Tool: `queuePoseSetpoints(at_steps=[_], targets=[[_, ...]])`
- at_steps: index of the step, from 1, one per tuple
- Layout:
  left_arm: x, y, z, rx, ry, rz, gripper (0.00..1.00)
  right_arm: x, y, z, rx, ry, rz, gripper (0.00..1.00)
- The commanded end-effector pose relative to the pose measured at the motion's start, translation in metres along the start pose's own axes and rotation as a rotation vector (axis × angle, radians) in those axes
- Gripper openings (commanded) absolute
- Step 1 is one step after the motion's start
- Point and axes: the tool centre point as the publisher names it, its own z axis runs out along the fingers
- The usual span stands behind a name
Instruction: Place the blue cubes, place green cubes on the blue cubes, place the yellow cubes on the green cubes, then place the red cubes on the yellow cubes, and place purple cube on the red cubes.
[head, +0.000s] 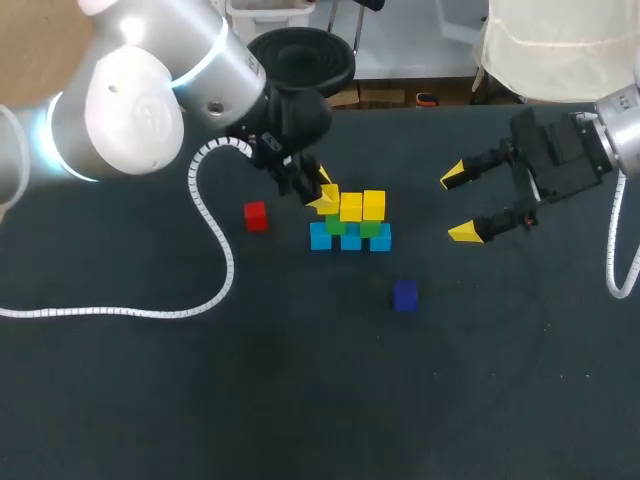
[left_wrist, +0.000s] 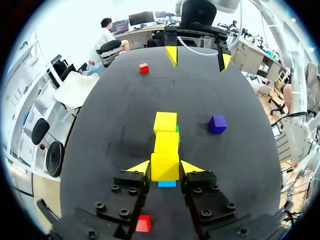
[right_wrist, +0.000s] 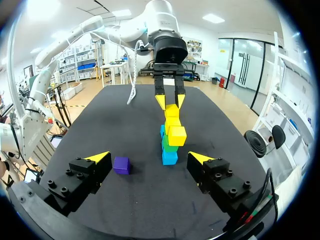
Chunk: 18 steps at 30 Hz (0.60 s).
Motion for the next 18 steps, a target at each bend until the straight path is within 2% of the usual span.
queuePoseSetpoints(at_steps=[1, 18], targets=[[-0.0001, -0.0009, -0.0006, -0.001, -0.001, -0.002, 0.00, 0.0002, 0.0003, 0.0000, 0.001, -0.001, -0.001, 1.00], [0.0006, -0.0037, 0.0022, 0.004, -0.009, -0.013, 0.00, 0.0002, 0.0003, 0.0000, 0.001, -0.001, -0.001, 1.00]])
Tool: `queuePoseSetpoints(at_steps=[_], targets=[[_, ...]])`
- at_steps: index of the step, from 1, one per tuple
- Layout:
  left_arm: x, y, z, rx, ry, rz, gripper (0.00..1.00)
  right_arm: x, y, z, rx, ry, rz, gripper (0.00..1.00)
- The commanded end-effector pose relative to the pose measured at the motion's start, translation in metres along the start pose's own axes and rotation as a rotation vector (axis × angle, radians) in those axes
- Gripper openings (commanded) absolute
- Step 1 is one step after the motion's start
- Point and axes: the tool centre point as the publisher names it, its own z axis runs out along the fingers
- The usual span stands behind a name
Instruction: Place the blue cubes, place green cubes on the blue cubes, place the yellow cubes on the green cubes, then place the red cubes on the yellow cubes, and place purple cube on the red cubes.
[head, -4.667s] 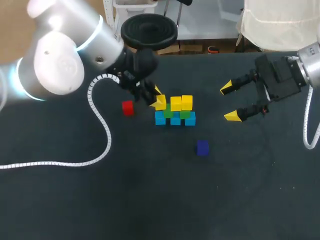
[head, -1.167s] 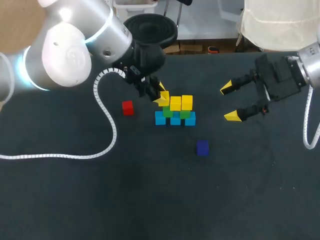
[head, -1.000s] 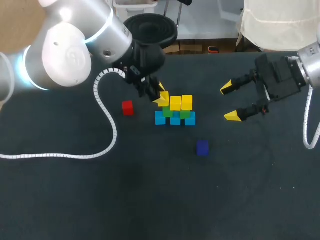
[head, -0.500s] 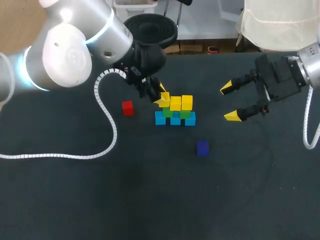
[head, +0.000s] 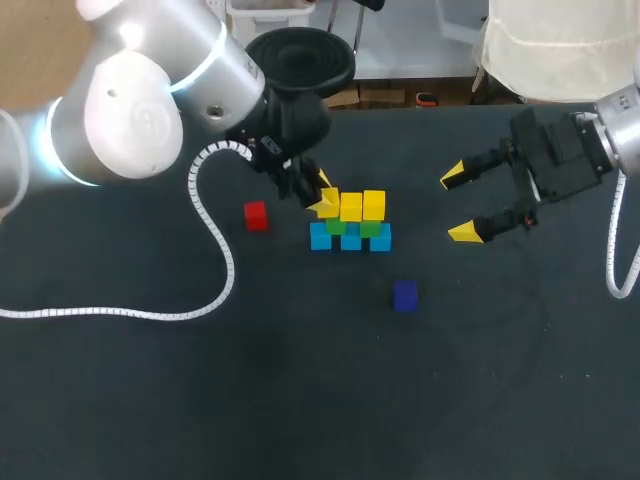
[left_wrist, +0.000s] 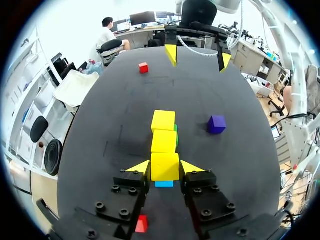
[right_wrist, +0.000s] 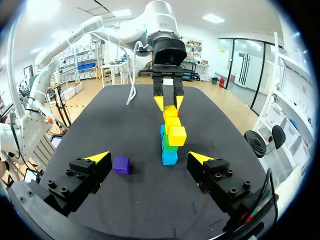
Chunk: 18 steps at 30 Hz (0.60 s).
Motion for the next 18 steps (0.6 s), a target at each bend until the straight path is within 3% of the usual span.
queuePoseSetpoints(at_steps=[1, 18], targets=[[-0.0008, -0.0005, -0.0004, -0.001, -0.002, 0.003, 0.00, 0.0002, 0.0003, 0.0000, 0.001, -0.001, -0.001, 1.00], [0.0008, -0.0030, 0.0022, 0.009, -0.005, 0.000, 0.00, 0.0002, 0.0003, 0.0000, 0.001, -0.001, -0.001, 1.00]])
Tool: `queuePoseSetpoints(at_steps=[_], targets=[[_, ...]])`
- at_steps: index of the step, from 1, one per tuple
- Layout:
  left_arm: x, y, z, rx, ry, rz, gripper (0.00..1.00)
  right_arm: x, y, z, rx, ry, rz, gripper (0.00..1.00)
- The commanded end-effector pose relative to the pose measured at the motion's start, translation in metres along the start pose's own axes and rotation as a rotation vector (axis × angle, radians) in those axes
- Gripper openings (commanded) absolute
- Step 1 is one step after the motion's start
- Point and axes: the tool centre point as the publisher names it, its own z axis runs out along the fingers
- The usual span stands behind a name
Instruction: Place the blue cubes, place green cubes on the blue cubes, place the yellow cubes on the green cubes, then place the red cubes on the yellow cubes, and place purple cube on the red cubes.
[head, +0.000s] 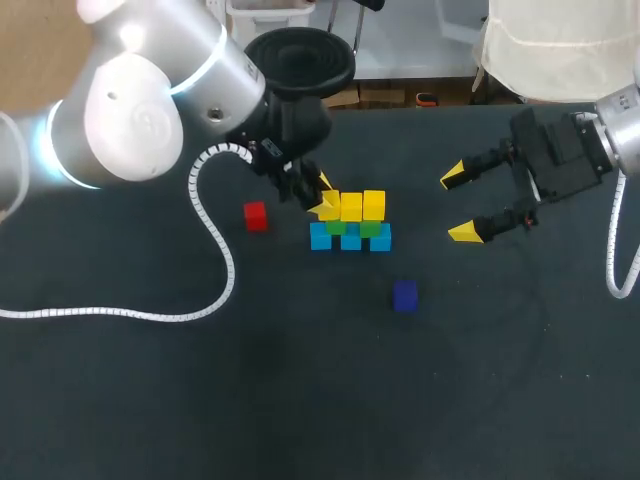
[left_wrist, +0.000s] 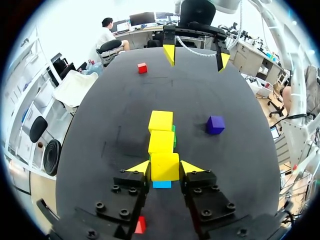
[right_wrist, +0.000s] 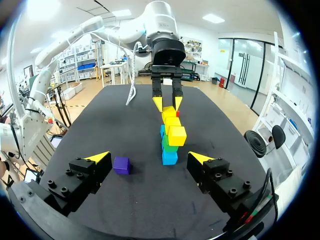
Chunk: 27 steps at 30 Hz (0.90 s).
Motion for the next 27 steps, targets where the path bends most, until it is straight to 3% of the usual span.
queuePoseSetpoints(at_steps=[1, 27], targets=[[-0.0001, 0.0004, 0.0001, 0.000, -0.001, 0.002, 0.00, 0.0002, 0.0003, 0.0000, 0.001, -0.001, -0.001, 1.00], [0.0003, 0.0063, 0.0029, 0.000, 0.009, 0.006, 0.00, 0.0002, 0.0003, 0.0000, 0.001, -0.001, -0.001, 1.00]])
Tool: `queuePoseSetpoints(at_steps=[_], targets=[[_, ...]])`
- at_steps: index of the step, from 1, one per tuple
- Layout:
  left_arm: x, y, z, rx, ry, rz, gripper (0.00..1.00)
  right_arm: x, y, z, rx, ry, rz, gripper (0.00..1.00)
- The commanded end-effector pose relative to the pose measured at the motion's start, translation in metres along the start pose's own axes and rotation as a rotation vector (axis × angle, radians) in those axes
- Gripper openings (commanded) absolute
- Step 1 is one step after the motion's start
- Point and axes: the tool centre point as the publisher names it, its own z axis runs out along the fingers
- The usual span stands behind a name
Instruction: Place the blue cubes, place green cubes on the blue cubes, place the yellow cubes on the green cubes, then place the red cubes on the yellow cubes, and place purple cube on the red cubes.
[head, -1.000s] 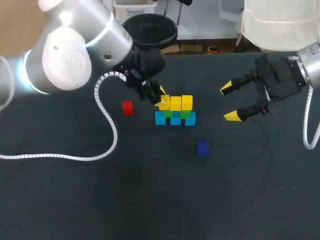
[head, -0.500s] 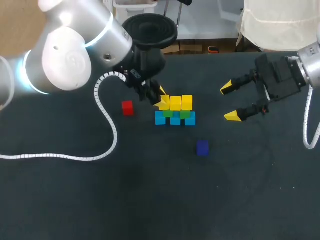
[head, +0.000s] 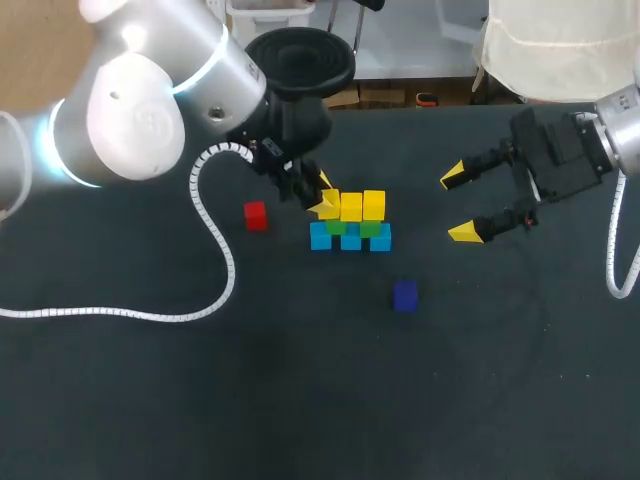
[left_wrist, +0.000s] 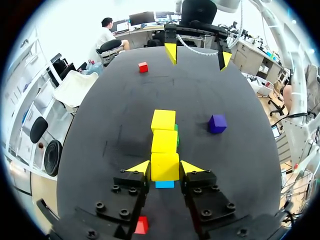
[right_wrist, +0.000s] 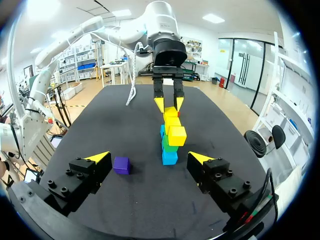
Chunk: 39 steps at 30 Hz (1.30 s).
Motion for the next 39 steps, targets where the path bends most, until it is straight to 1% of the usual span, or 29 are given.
queuePoseSetpoints(at_steps=[1, 10, 12, 13, 14, 15, 16, 17, 18, 19, 20, 22, 23, 24, 27, 30, 31, 35, 39], targets=[[-0.001, 0.002, 0.001, 0.004, 0.003, 0.000, 0.00, 0.000, 0.000, 0.000, 0.001, -0.001, -0.001, 1.00], [0.000, 0.004, 0.002, 0.003, 0.004, -0.003, 0.00, 0.000, 0.000, 0.000, 0.001, -0.001, -0.001, 1.00], [0.000, 0.004, 0.002, 0.004, 0.005, -0.004, 0.04, 0.000, 0.000, 0.000, 0.001, -0.001, -0.001, 1.00], [0.001, 0.004, 0.002, 0.004, 0.005, -0.004, 0.17, 0.000, 0.000, 0.000, 0.001, -0.001, -0.001, 1.00], [0.001, 0.004, 0.002, 0.004, 0.005, -0.005, 0.28, 0.000, 0.000, 0.000, 0.001, -0.001, -0.001, 1.00], [0.001, 0.004, 0.002, 0.004, 0.004, -0.006, 0.30, 0.000, 0.000, 0.000, 0.001, -0.001, -0.001, 1.00], [0.001, 0.004, 0.002, 0.005, 0.004, -0.007, 0.35, 0.000, 0.000, 0.000, 0.001, -0.001, -0.001, 1.00], [0.001, 0.004, 0.003, 0.004, 0.004, -0.008, 0.45, 0.000, 0.000, 0.000, 0.001, -0.001, -0.001, 1.00], [0.001, 0.004, 0.003, 0.004, 0.003, -0.009, 0.47, 0.000, 0.000, 0.000, 0.001, -0.001, -0.001, 1.00], [0.001, 0.004, 0.003, 0.005, 0.002, -0.010, 0.68, 0.000, 0.000, 0.000, 0.001, -0.001, -0.001, 1.00], [0.001, 0.003, 0.003, 0.005, 0.001, -0.011, 0.74, 0.000, 0.000, 0.000, 0.001, -0.001, -0.001, 1.00], [0.000, 0.003, 0.003, 0.004, 0.000, -0.011, 0.77, 0.000, 0.000, 0.000, 0.001, -0.001, -0.001, 1.00], [0.000, 0.003, 0.003, 0.003, 0.000, -0.012, 0.87, 0.000, 0.000, 0.000, 0.001, -0.001, -0.001, 1.00], [0.000, 0.003, 0.002, 0.003, -0.001, -0.013, 0.91, 0.000, 0.000, 0.000, 0.001, -0.001, -0.001, 1.00], [0.000, 0.003, 0.002, 0.002, -0.002, -0.014, 0.91, 0.000, 0.000, 0.000, 0.001, -0.001, -0.001, 1.00], [0.000, 0.003, 0.001, 0.001, -0.004, -0.018, 0.99, 0.000, 0.000, 0.000, 0.001, -0.001, -0.001, 1.00], [0.001, 0.003, 0.001, 0.000, -0.005, -0.021, 1.00, 0.000, 0.000, 0.000, 0.001, -0.001, -0.001, 1.00], [0.004, 0.003, -0.006, -0.003, -0.010, -0.035, 1.00, 0.000, 0.000, 0.000, 0.001, -0.001, -0.001, 1.00], [0.018, 0.001, -0.016, -0.024, 0.004, -0.057, 1.00, 0.000, 0.000, 0.000, 0.001, -0.001, -0.001, 1.00]])
